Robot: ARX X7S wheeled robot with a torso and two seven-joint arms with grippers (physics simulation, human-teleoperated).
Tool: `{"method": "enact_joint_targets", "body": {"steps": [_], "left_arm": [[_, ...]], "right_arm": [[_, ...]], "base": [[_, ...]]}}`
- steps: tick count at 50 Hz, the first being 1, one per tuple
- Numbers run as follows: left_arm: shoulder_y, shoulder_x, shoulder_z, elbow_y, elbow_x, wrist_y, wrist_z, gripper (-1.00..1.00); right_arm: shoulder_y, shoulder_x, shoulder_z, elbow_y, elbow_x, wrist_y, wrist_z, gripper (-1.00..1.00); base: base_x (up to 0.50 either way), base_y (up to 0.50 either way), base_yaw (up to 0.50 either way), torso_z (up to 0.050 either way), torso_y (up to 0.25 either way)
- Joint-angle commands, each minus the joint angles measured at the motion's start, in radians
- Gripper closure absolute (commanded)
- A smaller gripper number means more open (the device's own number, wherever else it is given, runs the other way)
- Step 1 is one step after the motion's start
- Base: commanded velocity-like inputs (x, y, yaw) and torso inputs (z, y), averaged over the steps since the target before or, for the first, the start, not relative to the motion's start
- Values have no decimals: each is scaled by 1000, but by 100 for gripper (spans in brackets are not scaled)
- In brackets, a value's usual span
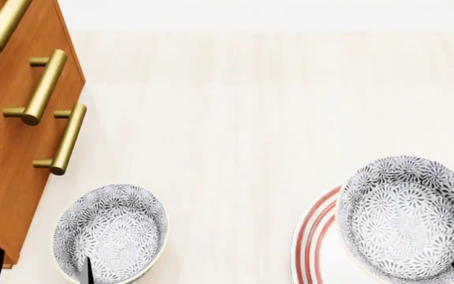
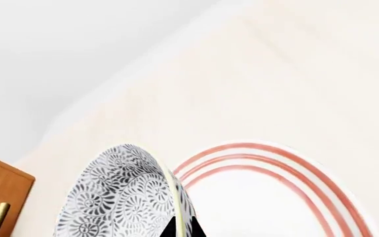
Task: Pick up the bowl and put it in the front on the plate.
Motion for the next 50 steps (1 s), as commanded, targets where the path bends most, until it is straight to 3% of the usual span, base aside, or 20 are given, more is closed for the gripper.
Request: {"method": "enact_joint_targets", "body": {"steps": [1,50], "left_arm": [[-1,8,-5,-4,7,2,9,-100],[-3,-2,8,-1,-5,-7,2,-100]], "right_arm": [[11,-35,-27,26,-53,-12,-48,100],[6,-83,-118,111,-180,-43,-109,100]], "base": [[0,0,0,0,0],[0,0,0,0,0]]}}
